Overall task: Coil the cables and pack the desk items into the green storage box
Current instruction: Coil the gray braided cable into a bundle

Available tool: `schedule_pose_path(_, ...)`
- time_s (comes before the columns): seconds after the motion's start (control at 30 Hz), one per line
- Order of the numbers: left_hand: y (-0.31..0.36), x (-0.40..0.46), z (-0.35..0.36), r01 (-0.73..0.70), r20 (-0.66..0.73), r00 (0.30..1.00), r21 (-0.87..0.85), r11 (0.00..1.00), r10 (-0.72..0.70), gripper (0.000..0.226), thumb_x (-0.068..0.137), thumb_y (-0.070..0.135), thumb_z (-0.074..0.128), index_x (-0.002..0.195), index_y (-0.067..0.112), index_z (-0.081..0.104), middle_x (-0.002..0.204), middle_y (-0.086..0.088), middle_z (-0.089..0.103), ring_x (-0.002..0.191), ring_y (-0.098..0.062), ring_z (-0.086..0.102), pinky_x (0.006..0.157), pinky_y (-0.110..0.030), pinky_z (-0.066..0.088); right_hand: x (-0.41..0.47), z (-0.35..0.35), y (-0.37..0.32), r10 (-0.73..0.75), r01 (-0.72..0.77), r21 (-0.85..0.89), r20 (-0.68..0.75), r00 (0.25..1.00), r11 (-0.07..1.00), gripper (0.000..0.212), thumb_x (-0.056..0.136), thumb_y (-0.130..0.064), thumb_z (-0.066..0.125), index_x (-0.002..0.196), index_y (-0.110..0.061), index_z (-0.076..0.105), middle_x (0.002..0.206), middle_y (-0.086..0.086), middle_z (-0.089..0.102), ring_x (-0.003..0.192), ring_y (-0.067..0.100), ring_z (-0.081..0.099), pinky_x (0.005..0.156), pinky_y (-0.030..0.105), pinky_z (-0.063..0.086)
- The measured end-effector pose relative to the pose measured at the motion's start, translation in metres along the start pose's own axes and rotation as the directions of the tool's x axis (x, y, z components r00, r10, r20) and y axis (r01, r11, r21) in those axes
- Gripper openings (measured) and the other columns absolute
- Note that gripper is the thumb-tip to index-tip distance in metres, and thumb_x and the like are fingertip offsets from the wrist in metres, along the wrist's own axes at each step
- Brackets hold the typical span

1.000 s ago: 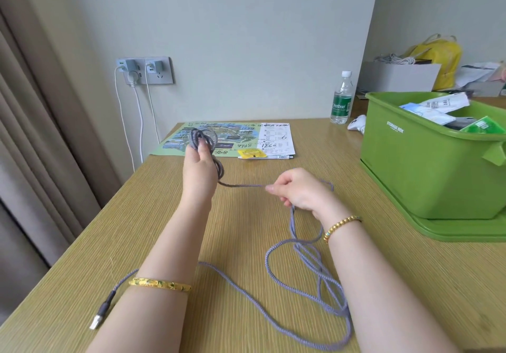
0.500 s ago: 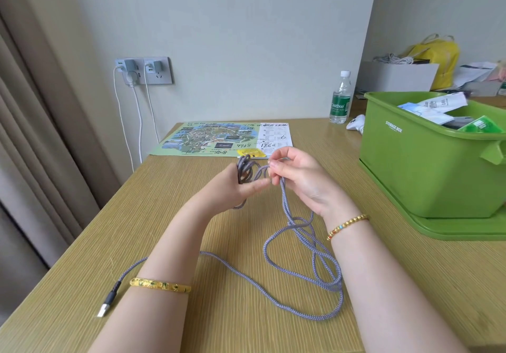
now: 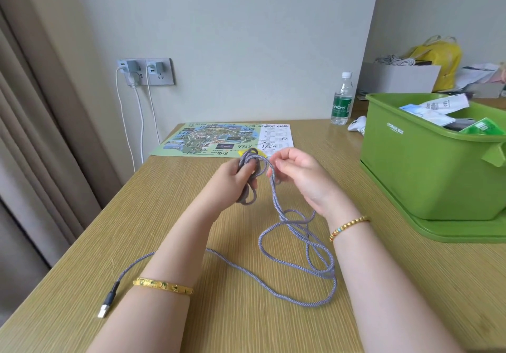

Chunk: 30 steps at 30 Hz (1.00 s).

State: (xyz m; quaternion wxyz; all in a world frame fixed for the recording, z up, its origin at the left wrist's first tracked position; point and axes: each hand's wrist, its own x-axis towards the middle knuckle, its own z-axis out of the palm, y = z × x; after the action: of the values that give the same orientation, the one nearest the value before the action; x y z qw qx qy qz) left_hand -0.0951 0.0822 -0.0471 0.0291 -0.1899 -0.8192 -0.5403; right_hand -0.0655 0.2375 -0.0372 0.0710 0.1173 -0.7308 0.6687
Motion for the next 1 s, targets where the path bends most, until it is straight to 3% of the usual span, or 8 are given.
schedule_pose_path(0.2, -0.003, 0.005, -0.007, 0.125, -0.097, 0.987, -0.060, 0.990, -0.130, 0.032, 0.097, 0.035, 0.042, 0.072, 0.017, 0.052, 0.064, 0.001, 0.058, 0.048, -0.012, 0.041, 0.046, -0.023, 0.033, -0.003, 0.003, 0.002, 0.097, -0.036, -0.284, 0.201, 0.975, 0.958, 0.019, 0.096, -0.013, 0.046, 0.103, -0.016, 0.064, 0.084, -0.008, 0.060, 0.074, 0.000, 0.053, 0.078, 0.013, 0.042)
schedule_pose_path(0.33, 0.001, 0.005, -0.012, 0.131, -0.168, 0.972, -0.204, 0.970, -0.166, 0.029, 0.097, 0.035, 0.043, 0.077, 0.018, 0.054, 0.049, 0.011, 0.061, 0.043, -0.010, 0.039, 0.046, -0.022, 0.034, 0.001, 0.000, 0.004, 0.060, -0.064, -0.348, -0.022, 0.998, 0.935, 0.016, 0.093, -0.018, 0.054, 0.086, -0.023, 0.067, 0.057, -0.025, 0.059, 0.049, -0.009, 0.047, 0.055, 0.009, 0.037)
schedule_pose_path(0.4, 0.003, 0.006, -0.014, 0.113, -0.237, 0.957, -0.234, 0.966, -0.170, 0.026, 0.097, 0.034, 0.042, 0.078, 0.020, 0.053, 0.049, 0.013, 0.061, 0.046, -0.011, 0.039, 0.049, -0.023, 0.034, 0.004, -0.004, 0.009, 0.079, -0.141, -0.377, -0.173, 0.982, 0.916, 0.015, 0.091, -0.018, 0.055, 0.085, -0.015, 0.069, 0.041, -0.022, 0.050, 0.042, -0.003, 0.042, 0.049, 0.014, 0.030)
schedule_pose_path(0.5, 0.003, 0.006, -0.013, 0.080, -0.315, 0.936, -0.254, 0.964, -0.161, 0.024, 0.097, 0.029, 0.043, 0.075, 0.022, 0.051, 0.050, 0.011, 0.060, 0.045, -0.011, 0.037, 0.046, -0.022, 0.031, 0.009, -0.006, 0.017, 0.119, -0.256, -0.368, -0.357, 0.927, 0.894, 0.021, 0.086, -0.012, 0.051, 0.079, 0.002, 0.066, 0.047, -0.006, 0.051, 0.043, 0.010, 0.041, 0.052, 0.023, 0.036)
schedule_pose_path(0.63, 0.002, 0.006, -0.009, 0.057, -0.329, 0.931, -0.304, 0.951, -0.161, 0.024, 0.096, 0.025, 0.045, 0.072, 0.020, 0.048, 0.053, 0.009, 0.058, 0.036, -0.006, 0.035, 0.036, -0.013, 0.028, 0.010, -0.010, 0.020, 0.182, -0.313, -0.194, -0.497, 0.849, 0.930, 0.024, 0.087, -0.006, 0.047, 0.066, -0.007, 0.059, 0.051, 0.003, 0.053, 0.032, 0.009, 0.047, 0.042, 0.018, 0.037)
schedule_pose_path(0.8, 0.003, 0.006, -0.009, 0.123, -0.189, 0.953, -0.471, 0.873, -0.237, 0.023, 0.097, 0.026, 0.044, 0.076, 0.017, 0.050, 0.061, 0.004, 0.061, 0.035, -0.006, 0.043, 0.039, -0.013, 0.037, 0.009, -0.011, 0.015, 0.291, -0.188, 0.243, -0.518, 0.804, 0.952, 0.014, 0.096, -0.005, 0.041, 0.095, 0.000, 0.055, 0.067, 0.008, 0.062, 0.039, 0.007, 0.061, 0.038, 0.017, 0.047)
schedule_pose_path(0.9, 0.003, 0.005, -0.007, 0.210, -0.091, 0.958, -0.426, 0.880, -0.273, 0.023, 0.099, 0.031, 0.040, 0.089, 0.015, 0.053, 0.065, 0.006, 0.071, 0.041, -0.004, 0.056, 0.042, -0.015, 0.043, 0.011, -0.009, 0.014, 0.315, -0.199, 0.277, -0.480, 0.819, 0.940, 0.019, 0.097, -0.010, 0.042, 0.104, 0.001, 0.055, 0.074, 0.005, 0.062, 0.050, 0.011, 0.065, 0.061, 0.031, 0.057)
schedule_pose_path(1.0, 0.004, 0.004, -0.006, 0.256, 0.003, 0.958, -0.464, 0.848, -0.287, 0.030, 0.100, 0.034, 0.036, 0.101, 0.009, 0.054, 0.083, -0.001, 0.074, 0.039, -0.006, 0.052, 0.038, -0.015, 0.037, 0.008, -0.005, 0.011, 0.325, -0.233, 0.267, -0.383, 0.865, 0.935, 0.016, 0.099, -0.013, 0.040, 0.095, -0.007, 0.055, 0.078, 0.004, 0.064, 0.049, 0.008, 0.064, 0.051, 0.024, 0.050)
